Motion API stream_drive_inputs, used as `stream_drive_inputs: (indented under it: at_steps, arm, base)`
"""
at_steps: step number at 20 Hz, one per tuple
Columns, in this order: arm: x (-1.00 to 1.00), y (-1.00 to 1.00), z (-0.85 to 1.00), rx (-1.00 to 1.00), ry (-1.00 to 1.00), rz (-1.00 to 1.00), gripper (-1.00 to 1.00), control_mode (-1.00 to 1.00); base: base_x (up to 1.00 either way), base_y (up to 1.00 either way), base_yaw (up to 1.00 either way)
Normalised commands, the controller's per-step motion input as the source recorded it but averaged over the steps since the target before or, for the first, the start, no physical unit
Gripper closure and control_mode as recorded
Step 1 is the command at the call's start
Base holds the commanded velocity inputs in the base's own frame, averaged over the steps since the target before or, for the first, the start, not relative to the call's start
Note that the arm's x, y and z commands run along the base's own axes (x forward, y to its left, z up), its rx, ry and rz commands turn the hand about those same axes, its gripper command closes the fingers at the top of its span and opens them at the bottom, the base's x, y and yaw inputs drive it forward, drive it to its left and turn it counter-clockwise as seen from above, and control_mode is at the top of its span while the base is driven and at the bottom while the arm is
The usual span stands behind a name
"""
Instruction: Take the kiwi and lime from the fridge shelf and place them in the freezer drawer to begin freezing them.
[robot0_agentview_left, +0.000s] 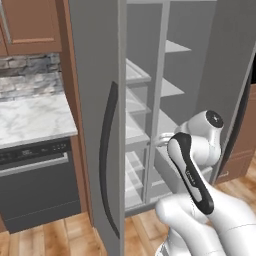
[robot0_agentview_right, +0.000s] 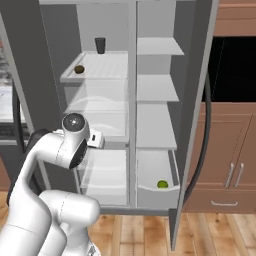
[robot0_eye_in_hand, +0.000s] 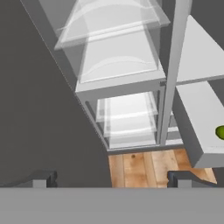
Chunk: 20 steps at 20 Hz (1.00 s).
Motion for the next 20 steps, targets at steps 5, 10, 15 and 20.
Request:
stream_drive_inputs:
  at_steps: [5,10,15,20]
  arm:
    - [0.0,0.0,0.0,0.0,0.0,0.0,-1.0,1.0]
    - [0.0,0.0,0.0,0.0,0.0,0.0,-1.0,1.0]
    - [0.0,0.0,0.0,0.0,0.0,0.0,-1.0,1.0]
    - [0.0,0.0,0.0,0.0,0.0,0.0,-1.0,1.0]
  base:
    - [0.37,0.23,0.16]
    - [0.58,0.03,0.03]
    - [0.54,0.06,0.0]
    - [0.61,0.04,0.0]
